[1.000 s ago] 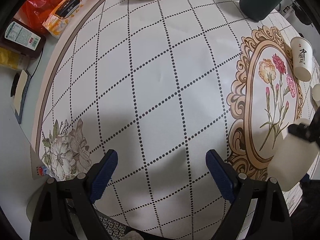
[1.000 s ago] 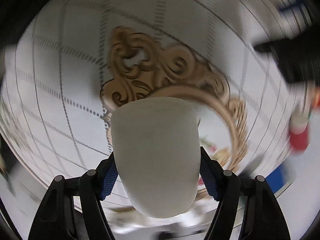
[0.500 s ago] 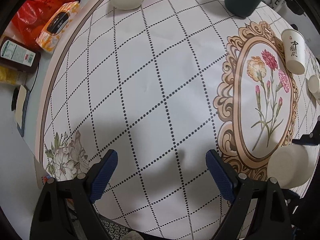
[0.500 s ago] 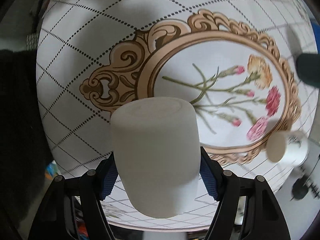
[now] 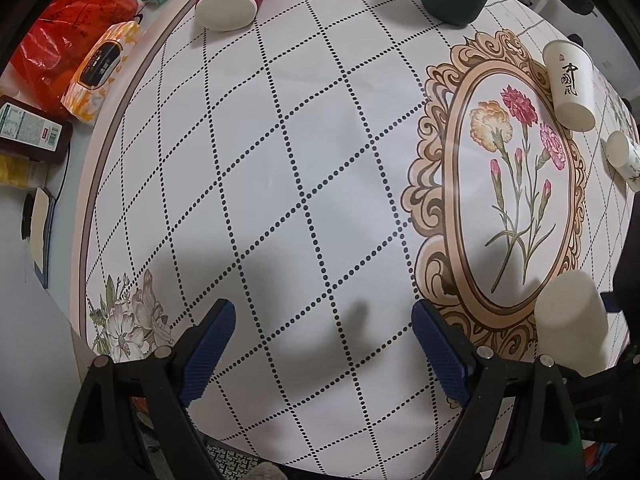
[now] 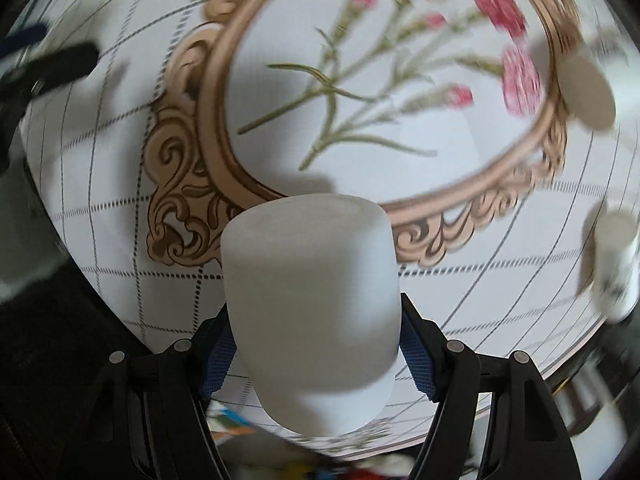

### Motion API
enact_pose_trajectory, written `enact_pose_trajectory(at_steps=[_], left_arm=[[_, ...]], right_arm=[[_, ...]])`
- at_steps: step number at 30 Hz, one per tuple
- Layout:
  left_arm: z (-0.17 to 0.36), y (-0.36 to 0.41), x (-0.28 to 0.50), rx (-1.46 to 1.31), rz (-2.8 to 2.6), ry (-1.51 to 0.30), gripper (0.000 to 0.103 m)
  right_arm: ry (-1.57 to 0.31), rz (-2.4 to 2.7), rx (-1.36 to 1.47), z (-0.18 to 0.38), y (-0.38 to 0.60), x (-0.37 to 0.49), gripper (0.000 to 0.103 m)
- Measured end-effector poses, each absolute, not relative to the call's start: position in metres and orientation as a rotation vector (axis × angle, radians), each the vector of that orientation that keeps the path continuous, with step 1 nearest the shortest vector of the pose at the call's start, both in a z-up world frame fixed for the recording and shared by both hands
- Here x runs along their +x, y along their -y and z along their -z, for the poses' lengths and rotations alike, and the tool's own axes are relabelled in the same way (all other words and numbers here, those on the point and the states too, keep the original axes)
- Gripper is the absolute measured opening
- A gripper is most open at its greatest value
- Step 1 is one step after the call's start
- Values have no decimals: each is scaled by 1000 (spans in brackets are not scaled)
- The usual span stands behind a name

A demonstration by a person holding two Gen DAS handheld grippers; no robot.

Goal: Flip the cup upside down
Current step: 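Lower the inverted white cup onto the flower oval with the right gripper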

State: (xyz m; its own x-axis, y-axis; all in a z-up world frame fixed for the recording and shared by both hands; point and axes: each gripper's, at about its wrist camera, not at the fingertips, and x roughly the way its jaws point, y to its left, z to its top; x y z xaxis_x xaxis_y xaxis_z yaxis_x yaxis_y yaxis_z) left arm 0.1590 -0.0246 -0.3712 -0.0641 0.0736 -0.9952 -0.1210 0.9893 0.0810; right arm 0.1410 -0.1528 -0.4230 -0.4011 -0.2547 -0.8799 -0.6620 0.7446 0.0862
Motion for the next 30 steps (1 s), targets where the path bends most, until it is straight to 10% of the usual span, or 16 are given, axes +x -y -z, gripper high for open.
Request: enact_pose_trajectory(at_steps=[30], left_arm=[[369, 39, 153, -31, -129, -1607, 90]], right_arm=[[-2123, -356, -437, 447, 197, 197, 86]])
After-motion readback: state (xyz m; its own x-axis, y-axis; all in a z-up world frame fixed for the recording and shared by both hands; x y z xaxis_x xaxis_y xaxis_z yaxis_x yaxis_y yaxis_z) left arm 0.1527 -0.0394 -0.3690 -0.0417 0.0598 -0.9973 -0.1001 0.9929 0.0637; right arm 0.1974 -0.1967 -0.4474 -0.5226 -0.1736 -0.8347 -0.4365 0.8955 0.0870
